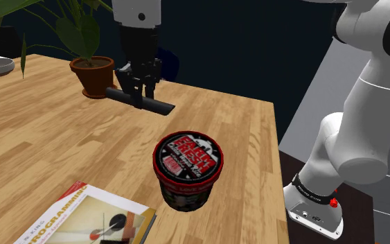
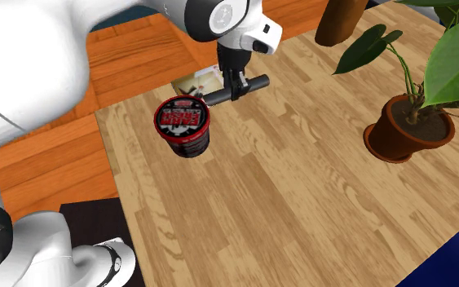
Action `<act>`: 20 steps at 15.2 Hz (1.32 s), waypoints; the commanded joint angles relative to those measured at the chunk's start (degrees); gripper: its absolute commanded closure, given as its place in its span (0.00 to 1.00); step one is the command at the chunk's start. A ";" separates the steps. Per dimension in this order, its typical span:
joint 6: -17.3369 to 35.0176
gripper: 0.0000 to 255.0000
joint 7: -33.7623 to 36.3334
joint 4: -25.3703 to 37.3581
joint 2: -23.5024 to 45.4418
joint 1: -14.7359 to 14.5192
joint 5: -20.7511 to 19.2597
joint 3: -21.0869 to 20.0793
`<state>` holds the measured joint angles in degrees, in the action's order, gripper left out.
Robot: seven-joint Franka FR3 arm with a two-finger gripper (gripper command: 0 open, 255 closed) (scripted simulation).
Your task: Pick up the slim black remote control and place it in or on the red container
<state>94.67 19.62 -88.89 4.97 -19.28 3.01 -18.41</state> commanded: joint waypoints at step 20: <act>8.76 1.00 3.39 -33.26 -26.29 -4.12 9.38 -2.97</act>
<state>102.68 23.09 -121.45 -21.32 -23.38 12.35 -21.33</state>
